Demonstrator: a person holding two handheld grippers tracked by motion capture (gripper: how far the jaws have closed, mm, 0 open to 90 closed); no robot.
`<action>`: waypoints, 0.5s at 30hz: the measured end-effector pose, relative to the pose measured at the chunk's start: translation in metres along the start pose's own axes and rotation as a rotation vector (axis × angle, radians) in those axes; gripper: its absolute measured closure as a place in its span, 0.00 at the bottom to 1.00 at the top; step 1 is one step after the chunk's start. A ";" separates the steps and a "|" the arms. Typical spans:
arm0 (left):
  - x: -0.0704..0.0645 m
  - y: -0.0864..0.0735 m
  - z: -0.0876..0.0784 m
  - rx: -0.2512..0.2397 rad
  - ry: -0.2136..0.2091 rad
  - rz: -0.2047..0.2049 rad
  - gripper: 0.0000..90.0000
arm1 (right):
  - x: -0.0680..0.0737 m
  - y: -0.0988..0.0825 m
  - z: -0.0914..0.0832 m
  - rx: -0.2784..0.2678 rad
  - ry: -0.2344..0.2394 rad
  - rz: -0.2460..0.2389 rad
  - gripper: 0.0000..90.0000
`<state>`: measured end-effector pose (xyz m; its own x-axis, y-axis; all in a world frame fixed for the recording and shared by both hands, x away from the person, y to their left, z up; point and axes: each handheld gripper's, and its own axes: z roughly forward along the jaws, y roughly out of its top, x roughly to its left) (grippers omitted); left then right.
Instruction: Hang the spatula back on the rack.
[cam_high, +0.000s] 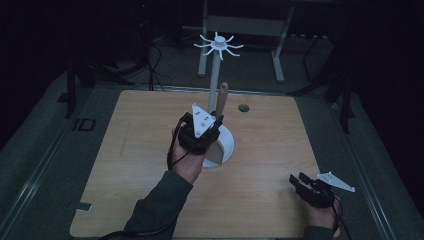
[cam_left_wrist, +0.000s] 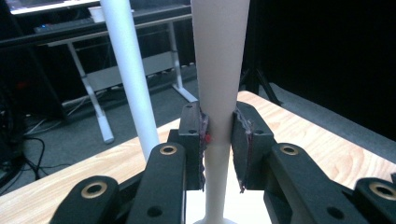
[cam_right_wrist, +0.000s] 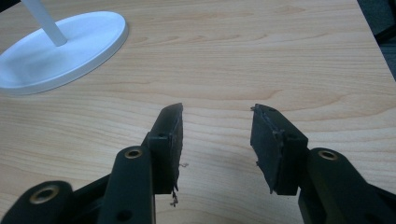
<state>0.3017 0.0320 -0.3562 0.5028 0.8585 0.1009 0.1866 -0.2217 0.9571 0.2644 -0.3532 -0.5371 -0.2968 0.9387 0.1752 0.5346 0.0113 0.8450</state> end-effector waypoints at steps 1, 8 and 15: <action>0.000 0.003 0.000 -0.005 0.013 -0.007 0.84 | 0.000 0.000 0.000 -0.001 0.000 0.000 0.60; 0.001 0.009 0.001 -0.015 0.031 -0.019 0.84 | 0.000 0.000 0.000 -0.001 -0.001 0.000 0.60; 0.003 0.015 0.002 -0.015 0.050 -0.018 0.83 | 0.000 0.000 0.000 0.001 -0.001 -0.001 0.60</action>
<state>0.3078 0.0301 -0.3420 0.4568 0.8843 0.0964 0.1828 -0.1994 0.9627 0.2641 -0.3529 -0.5374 -0.2963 0.9391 0.1740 0.5354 0.0124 0.8445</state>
